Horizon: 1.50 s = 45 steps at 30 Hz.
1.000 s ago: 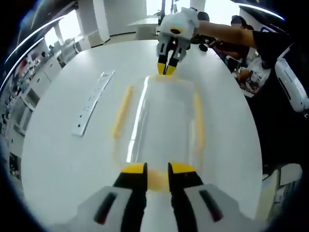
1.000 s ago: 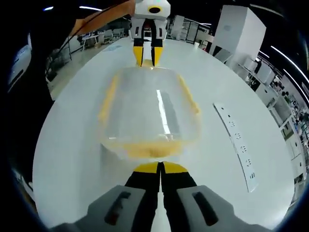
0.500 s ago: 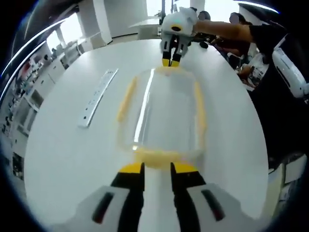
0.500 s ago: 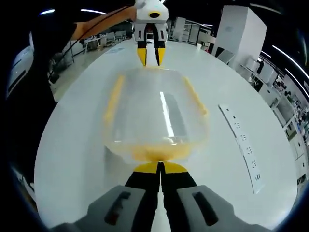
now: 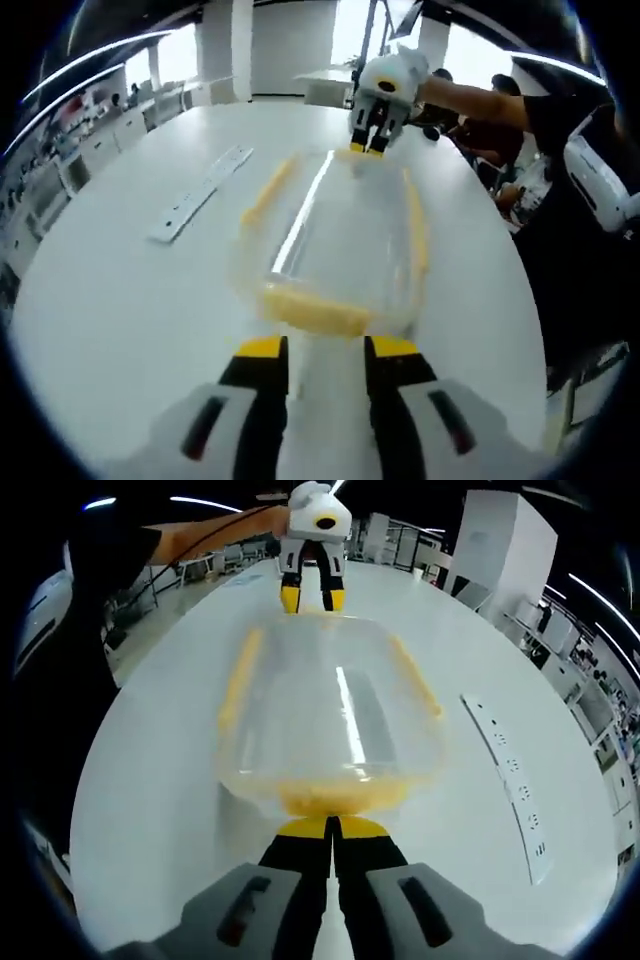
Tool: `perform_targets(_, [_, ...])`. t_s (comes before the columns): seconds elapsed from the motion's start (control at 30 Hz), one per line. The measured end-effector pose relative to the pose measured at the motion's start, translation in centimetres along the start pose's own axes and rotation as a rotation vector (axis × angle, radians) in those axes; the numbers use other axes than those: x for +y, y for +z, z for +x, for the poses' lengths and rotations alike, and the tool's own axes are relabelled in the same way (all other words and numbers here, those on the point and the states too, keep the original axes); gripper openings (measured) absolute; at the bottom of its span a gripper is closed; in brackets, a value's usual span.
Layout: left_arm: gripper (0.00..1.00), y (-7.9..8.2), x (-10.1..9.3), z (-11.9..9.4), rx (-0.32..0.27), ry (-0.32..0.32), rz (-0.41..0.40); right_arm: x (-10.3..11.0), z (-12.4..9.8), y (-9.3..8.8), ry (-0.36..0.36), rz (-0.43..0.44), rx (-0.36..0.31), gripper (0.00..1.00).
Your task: Snap each plastic latch of the storage box into its locked position after aligning the lid with the box until every specified latch is closed and the lid sits flush.
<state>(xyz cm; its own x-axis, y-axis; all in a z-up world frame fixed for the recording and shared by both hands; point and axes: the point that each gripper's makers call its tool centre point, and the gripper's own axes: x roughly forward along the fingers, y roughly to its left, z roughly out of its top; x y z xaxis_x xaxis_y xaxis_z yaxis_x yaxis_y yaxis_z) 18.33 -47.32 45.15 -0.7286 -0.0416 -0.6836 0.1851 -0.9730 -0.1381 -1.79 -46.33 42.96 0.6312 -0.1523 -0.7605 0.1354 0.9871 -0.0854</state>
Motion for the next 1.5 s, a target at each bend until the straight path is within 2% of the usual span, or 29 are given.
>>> perform_targets(0.1, [0.27, -0.5, 0.3, 0.4, -0.012, 0.015, 0.048, -0.1, 0.0, 0.0, 0.003, -0.001, 0.006, 0.00])
perform_targets(0.13, [0.25, 0.0, 0.8, 0.7, -0.052, 0.035, 0.131, -0.2, -0.1, 0.0, 0.004, -0.006, 0.012, 0.00])
perform_targets(0.17, [0.24, -0.1, 0.6, 0.8, -0.053, 0.027, 0.181, -0.2, -0.1, 0.0, 0.006, -0.010, 0.018, 0.00])
perform_targets(0.2, [0.23, -0.4, 0.4, 0.8, -0.051, 0.028, 0.196, -0.2, 0.0, 0.0, 0.008, -0.012, 0.021, 0.00])
perform_targets(0.3, [0.21, -0.5, 0.4, 1.0, -0.066, 0.022, 0.171, -0.3, 0.1, -0.1, 0.011, -0.016, 0.028, 0.00])
perform_targets(0.43, [0.19, -0.3, 0.5, 1.4, -0.074, 0.020, 0.188, -0.5, 0.3, 0.0, 0.010, -0.027, 0.048, 0.00])
perform_targets(0.5, [0.17, -0.5, 0.6, 1.7, -0.056, 0.020, 0.224, -0.5, 0.4, 0.0, 0.011, -0.023, 0.065, 0.00])
perform_targets(0.77, [0.13, -0.8, 0.6, 2.3, 0.002, -0.008, 0.215, -0.6, 0.4, -0.1, 0.018, -0.031, 0.138, 0.00])
perform_targets(0.87, [0.14, -1.1, 0.5, 2.5, 0.019, -0.014, 0.203, -0.6, 0.4, -0.2, 0.012, -0.046, 0.173, 0.00])
perform_targets(0.97, [0.23, -1.2, 0.4, 2.2, 0.003, -0.020, 0.166, -0.7, 0.2, -0.4, 0.009, -0.051, 0.179, 0.00])
perform_targets(1.0, [0.23, -1.3, 0.6, 2.0, 0.006, -0.014, 0.164, -1.0, 0.2, -0.4, -0.008, -0.063, 0.178, 0.00])
perform_targets(1.07, [0.23, -2.4, 2.1, 1.0, 0.080, 0.071, 0.183, -1.2, 0.1, -0.4, -0.016, -0.058, 0.176, 0.00])
perform_targets(1.1, [0.23, -2.5, 2.6, 0.4, 0.092, 0.101, 0.183, -1.1, 0.1, -0.3, -0.012, -0.051, 0.172, 0.00])
perform_targets(1.13, [0.23, -2.3, 2.8, -0.2, 0.088, 0.119, 0.179, -1.1, 0.0, -0.4, -0.015, -0.049, 0.173, 0.00])
perform_targets(1.2, [0.23, -1.3, 2.9, -1.6, 0.056, 0.140, 0.172, -1.7, -0.4, -1.2, -0.050, -0.088, 0.234, 0.00])
perform_targets(1.33, [0.23, 2.6, 3.2, -3.9, -0.035, 0.216, 0.235, -1.2, -0.8, -1.2, -0.055, -0.100, 0.252, 0.00])
perform_targets(1.37, [0.23, 4.3, 2.7, -4.1, -0.087, 0.219, 0.237, -1.1, -0.9, -1.1, -0.055, -0.106, 0.253, 0.00])
perform_targets(1.43, [0.23, 6.0, 1.8, -3.8, -0.136, 0.192, 0.233, -0.9, -1.1, -0.8, -0.059, -0.120, 0.259, 0.00])
perform_targets(1.5, [0.23, 7.3, 0.3, -2.7, -0.160, 0.131, 0.223, -0.7, -1.2, -0.4, -0.058, -0.131, 0.261, 0.00])
